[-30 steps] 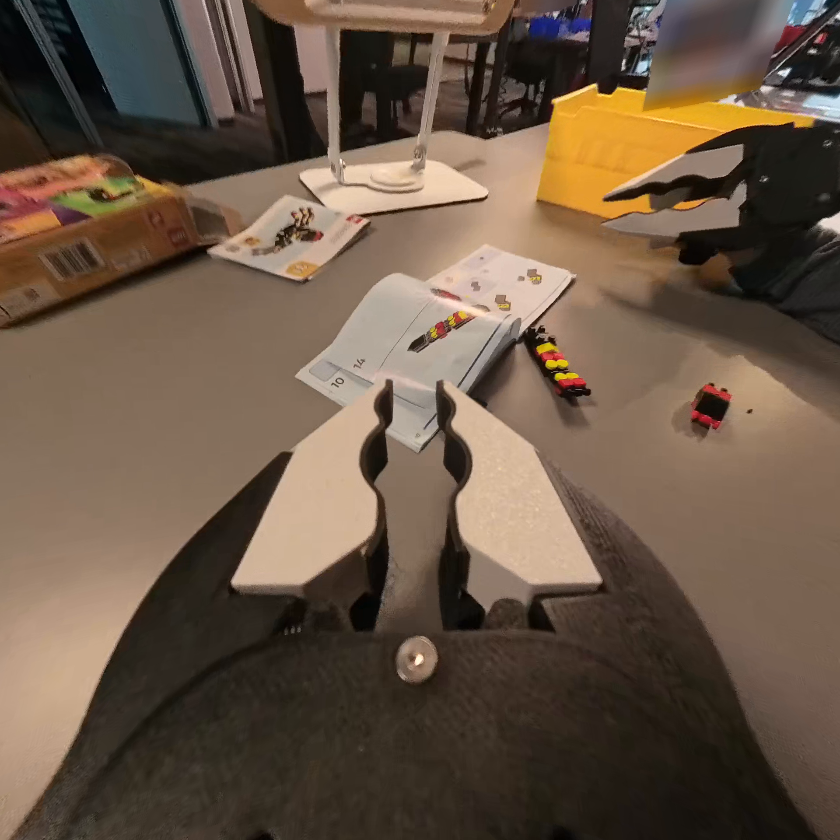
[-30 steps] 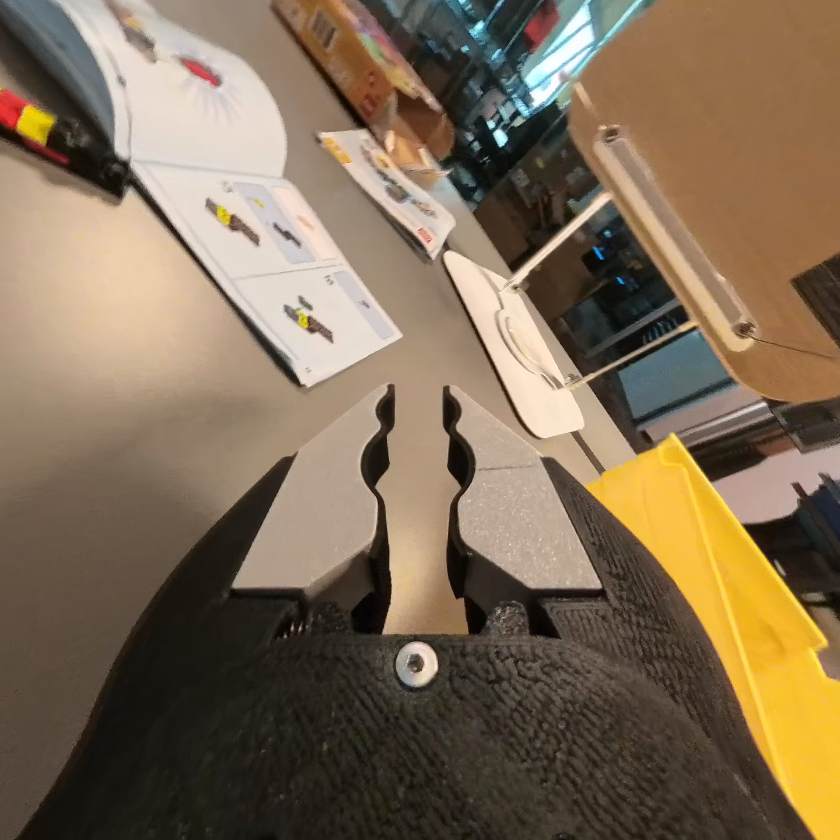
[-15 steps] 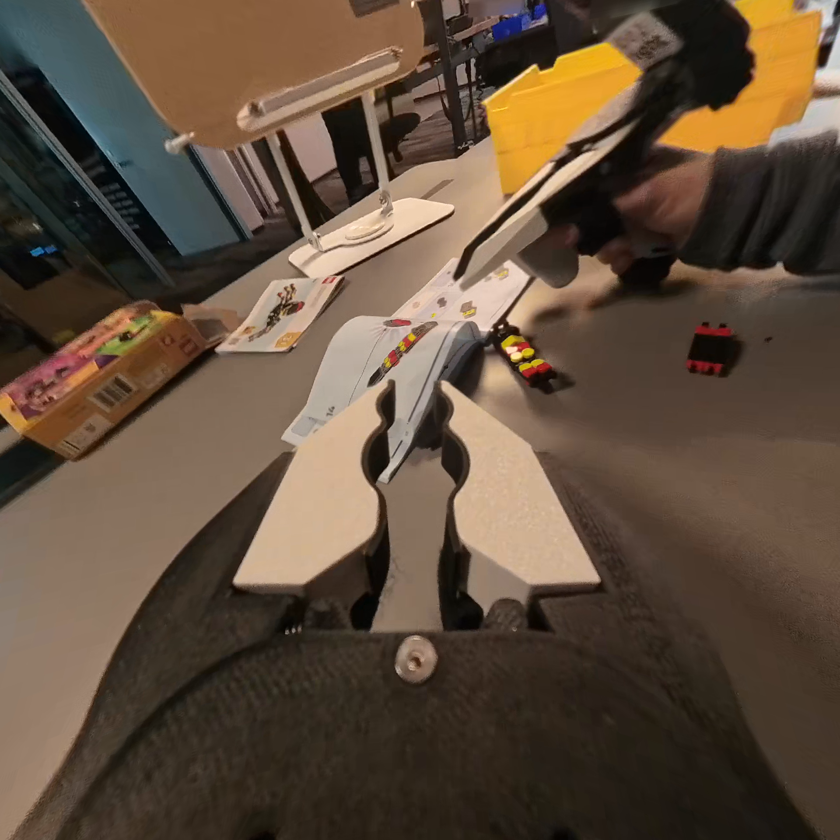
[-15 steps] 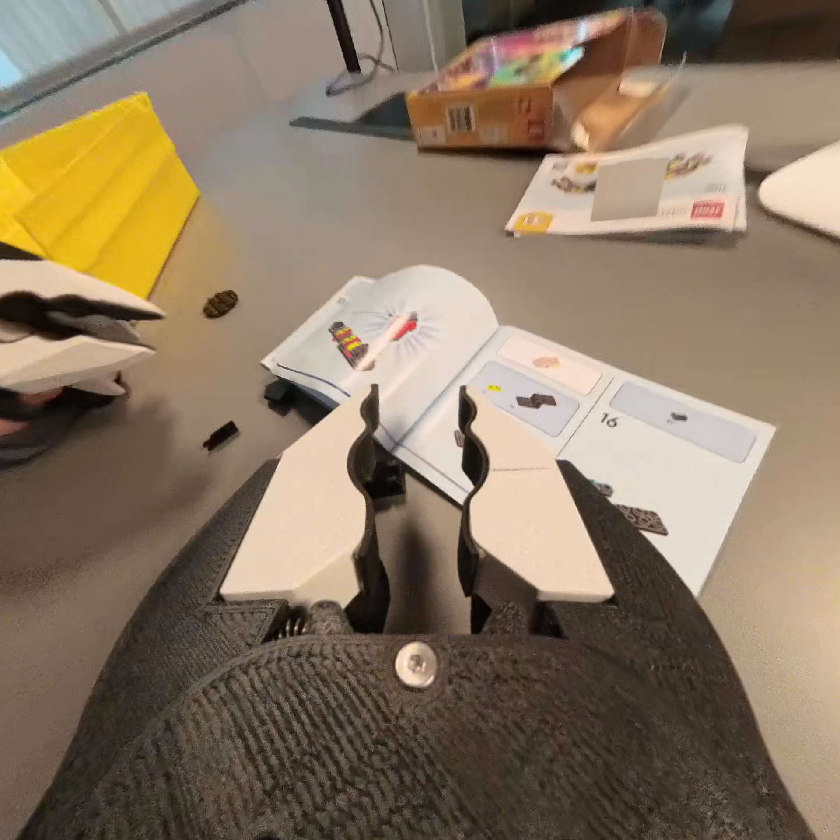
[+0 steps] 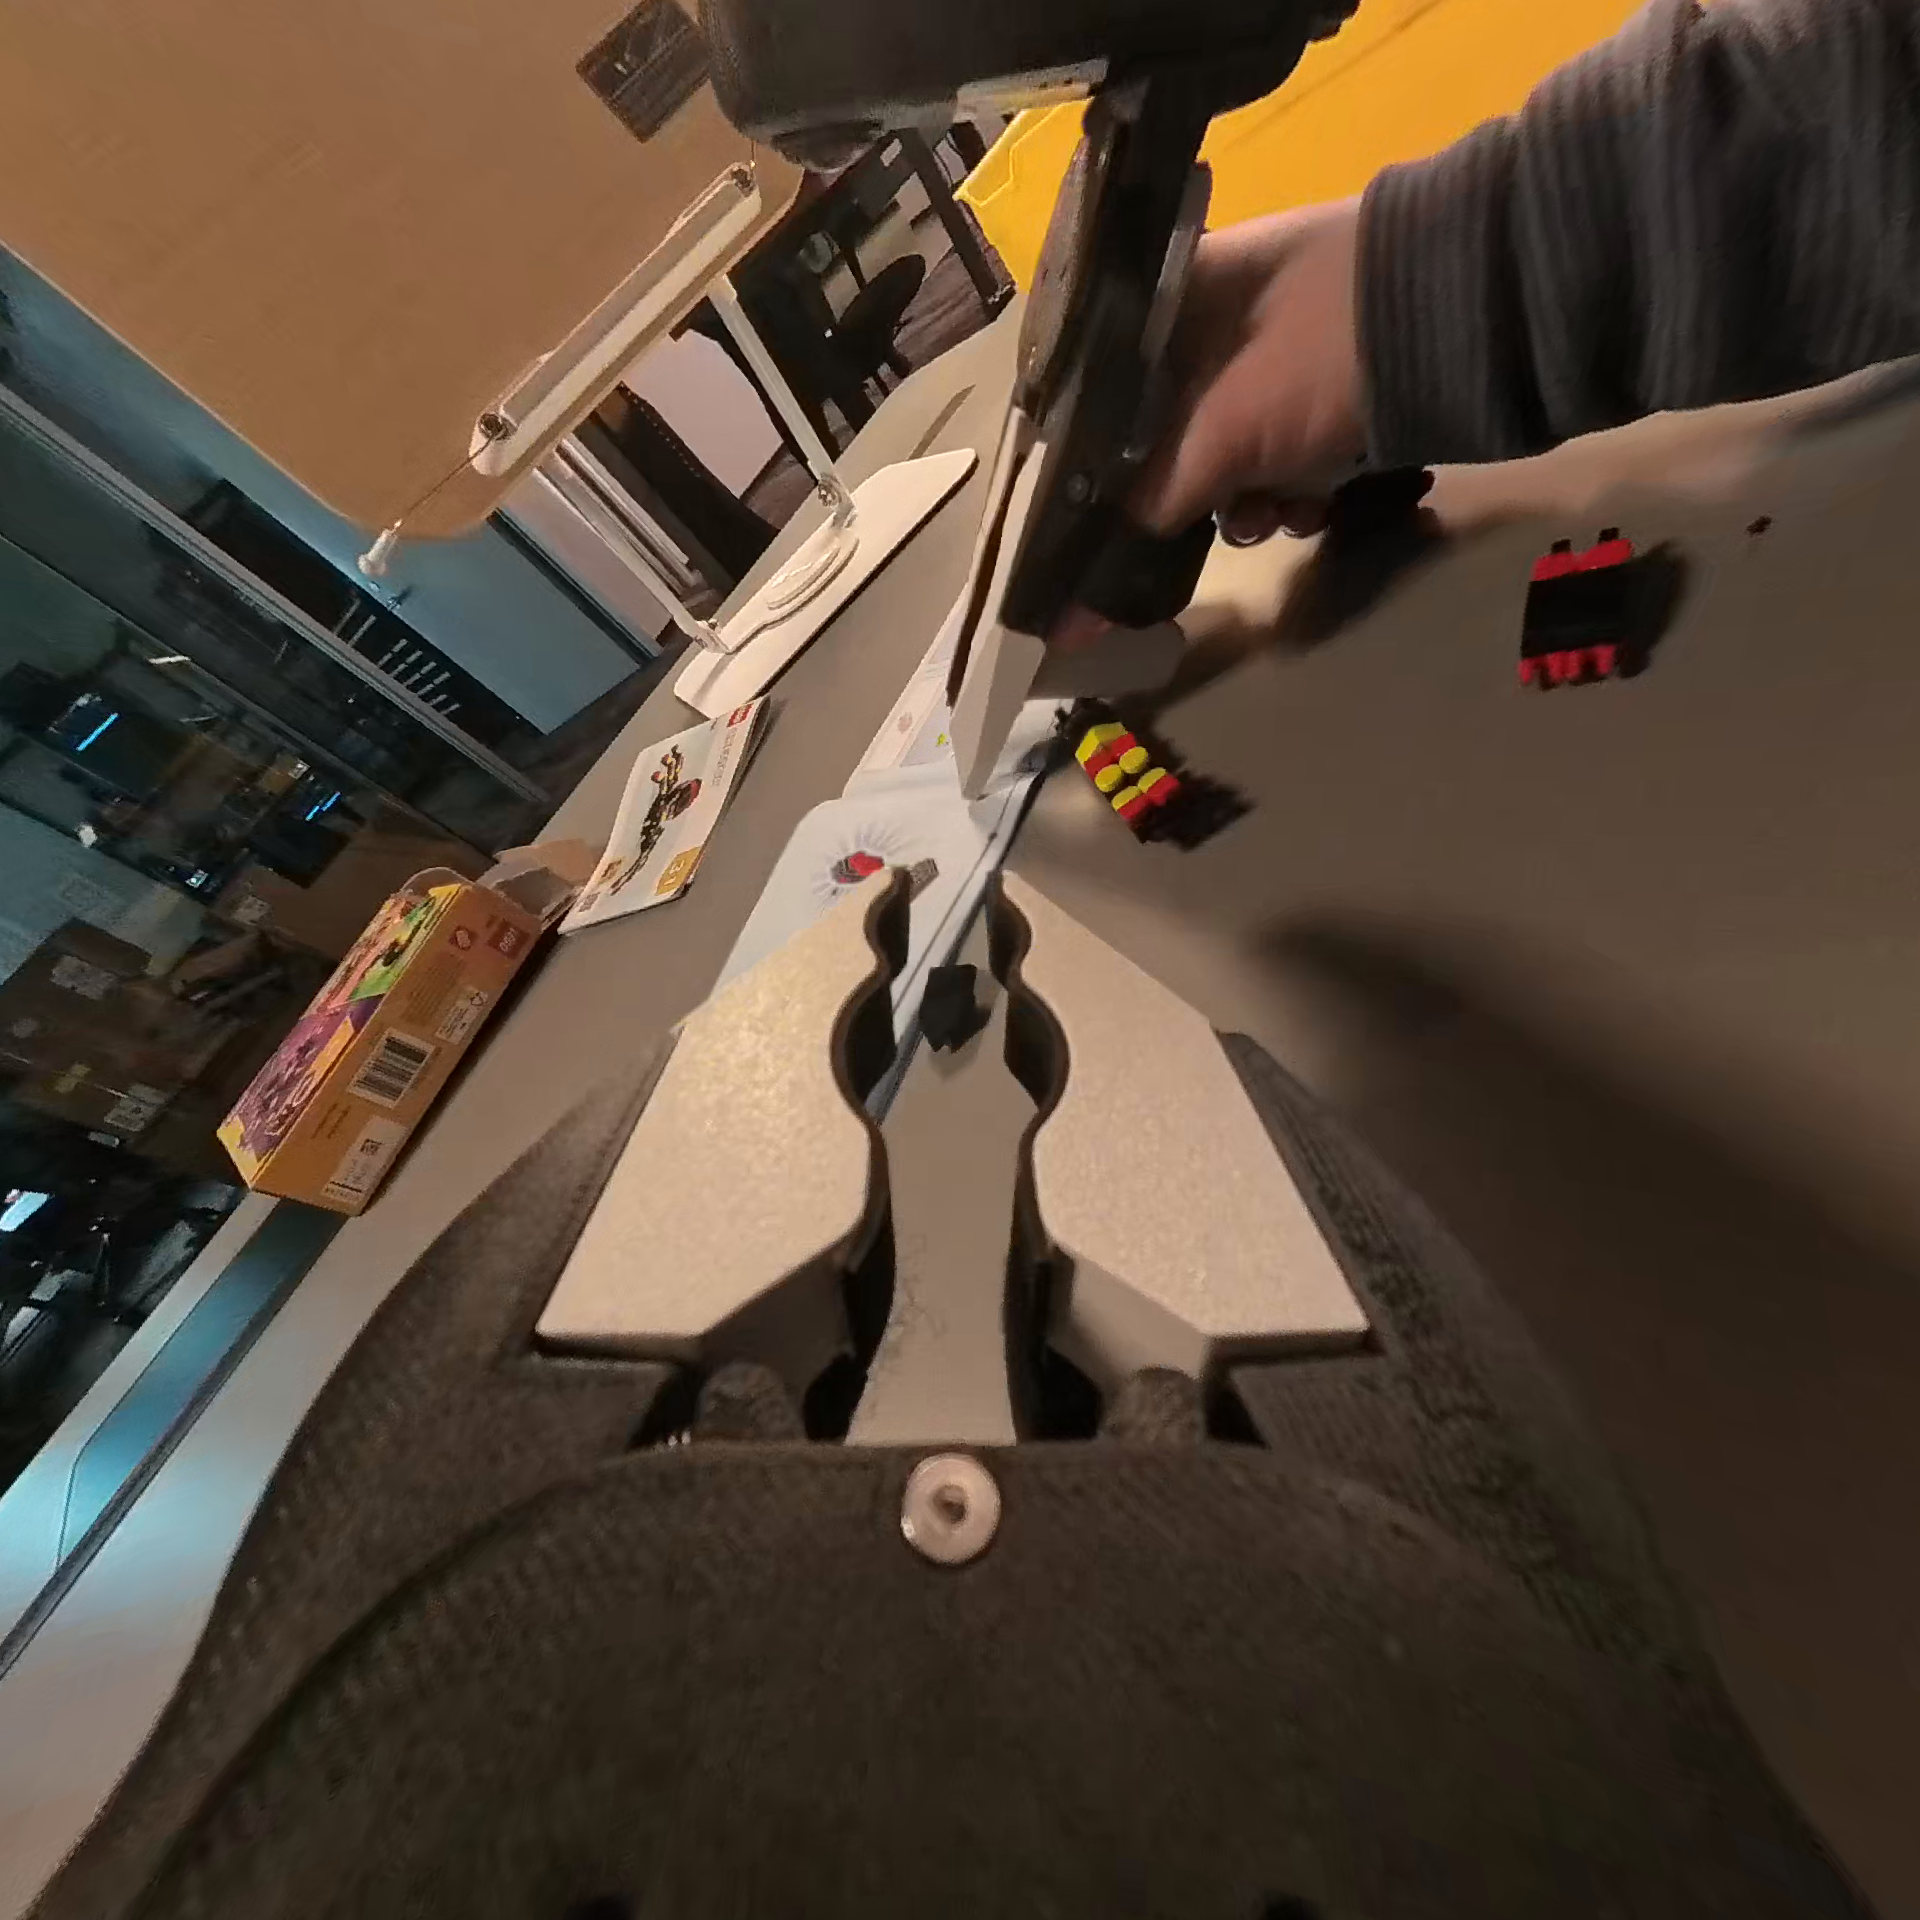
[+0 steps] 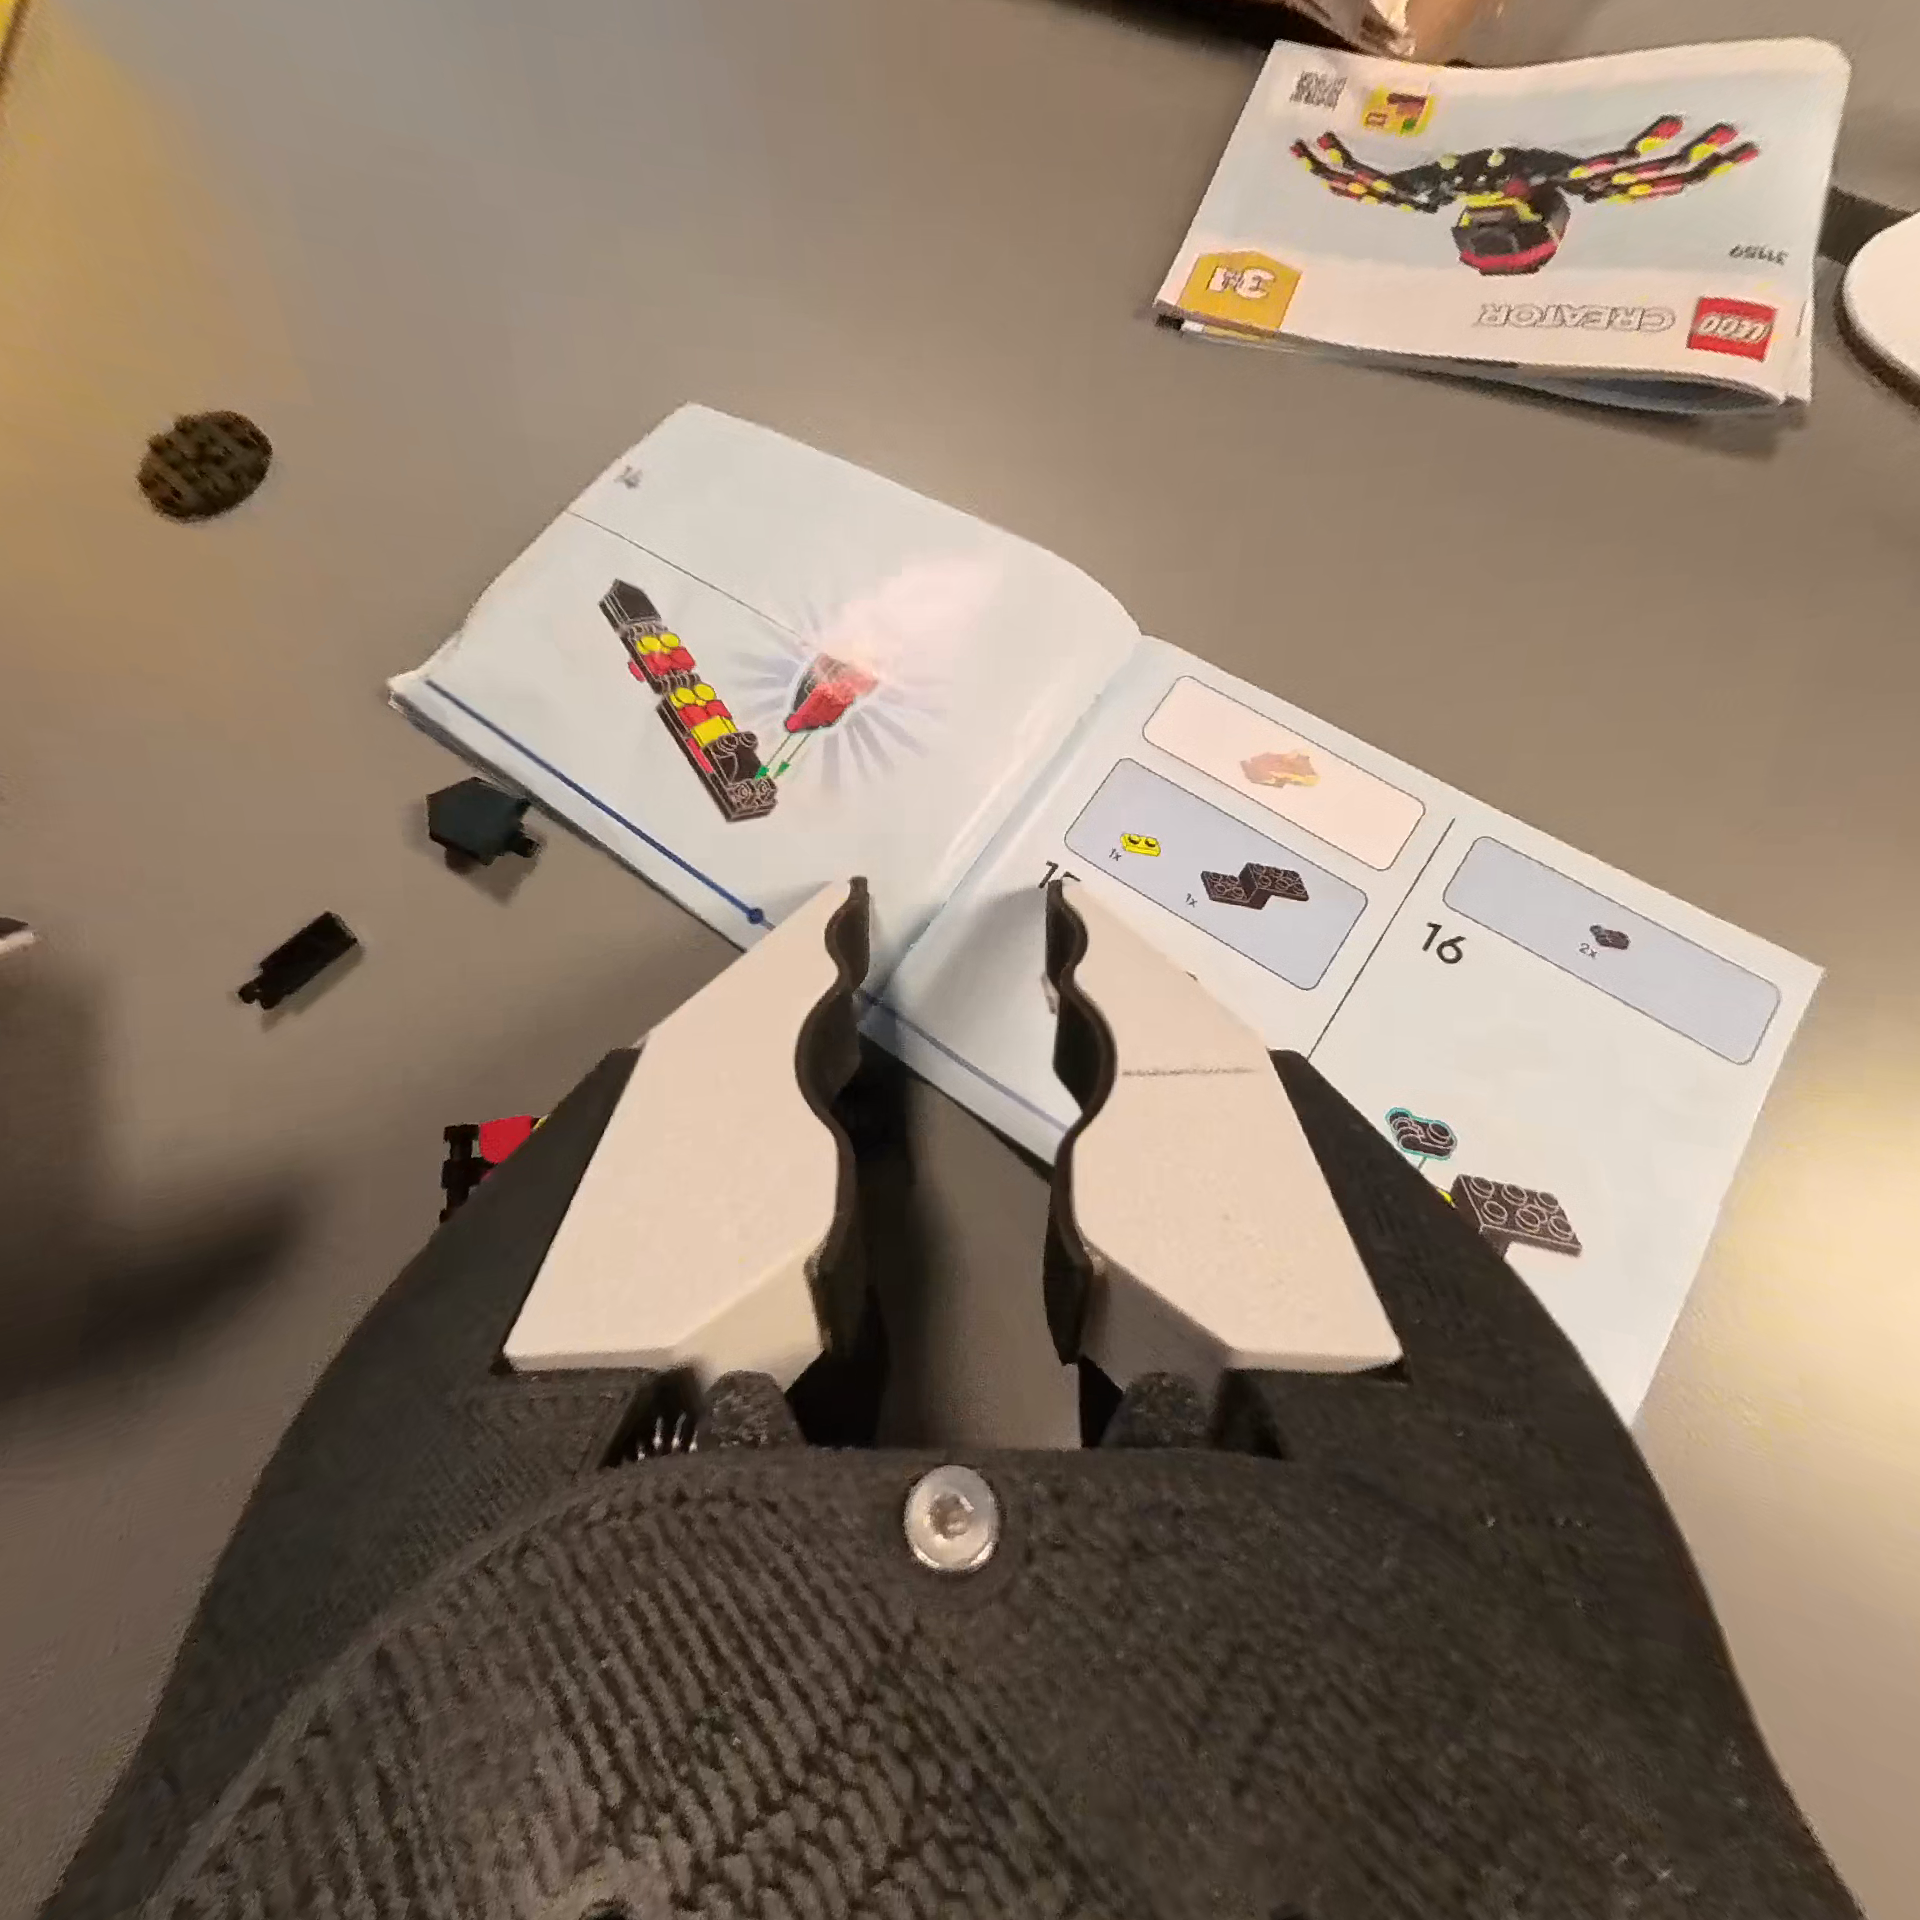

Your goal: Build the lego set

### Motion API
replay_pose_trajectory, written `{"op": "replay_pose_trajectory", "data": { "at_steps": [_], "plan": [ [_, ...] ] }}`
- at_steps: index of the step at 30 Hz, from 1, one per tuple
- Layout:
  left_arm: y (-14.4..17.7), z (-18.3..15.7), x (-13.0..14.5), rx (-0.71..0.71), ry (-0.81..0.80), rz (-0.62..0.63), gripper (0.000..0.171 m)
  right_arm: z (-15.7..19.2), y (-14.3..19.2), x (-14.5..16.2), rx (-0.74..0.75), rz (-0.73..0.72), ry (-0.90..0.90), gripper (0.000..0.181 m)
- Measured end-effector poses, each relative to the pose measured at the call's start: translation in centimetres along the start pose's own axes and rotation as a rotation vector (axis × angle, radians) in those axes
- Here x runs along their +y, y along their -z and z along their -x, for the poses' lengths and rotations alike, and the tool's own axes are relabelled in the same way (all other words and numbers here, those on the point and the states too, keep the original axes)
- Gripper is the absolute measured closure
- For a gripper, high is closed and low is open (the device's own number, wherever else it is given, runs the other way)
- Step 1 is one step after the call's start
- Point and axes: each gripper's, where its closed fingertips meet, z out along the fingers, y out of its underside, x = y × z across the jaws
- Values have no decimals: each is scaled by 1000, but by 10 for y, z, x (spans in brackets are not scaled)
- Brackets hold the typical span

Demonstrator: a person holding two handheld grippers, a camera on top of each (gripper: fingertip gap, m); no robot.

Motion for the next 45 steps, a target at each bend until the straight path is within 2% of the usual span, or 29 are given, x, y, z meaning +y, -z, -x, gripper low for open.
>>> {"op": "replay_pose_trajectory", "data": {
  "at_steps": [11, 13, 14, 16, 21, 23, 26, 29, 32, 34, 39, 42, 45],
  "plan": [
    [1, -3, -1, 6, -30, -2, 159, 1, -1, 1, 37, 12, 62, 145],
    [2, -3, -1, 4, -27, -4, 159, -1, 1, -1, 60, -7, 65, 133],
    [2, -2, -1, 2, -23, -7, 159, -3, 5, -7, 79, -50, 74, 128],
    [3, -1, -2, 0, -12, -13, 159, -5, 21, -27, 115, -208, 106, 128],
    [6, -3, -5, 13, -9, -32, 158, -25, 84, -54, 290, -529, 269, 131],
    [9, -16, -12, 79, -23, -70, 155, -30, 103, -54, 359, -605, 384, 136],
    [13, -52, -28, 249, -27, -113, 150, -36, 111, -43, 445, -609, 548, 143],
    [17, -94, -42, 452, -38, -118, 138, -30, 111, -40, 397, -637, 575, 148],
    [11, -120, -43, 527, -153, -100, 139, -22, 110, -41, 332, -664, 583, 149],
    [1, -123, -45, 539, -130, -70, 140, -19, 109, -41, 312, -665, 587, 150],
    [-26, -124, -40, 650, 121, 108, 134, -13, 112, -39, 263, -684, 593, 151],
    [-30, -126, -45, 684, 165, 103, 142, -13, 115, -37, 256, -686, 605, 152],
    [-35, -128, -42, 676, 154, 133, 138, -15, 118, -36, 246, -688, 599, 152]
  ]
}}
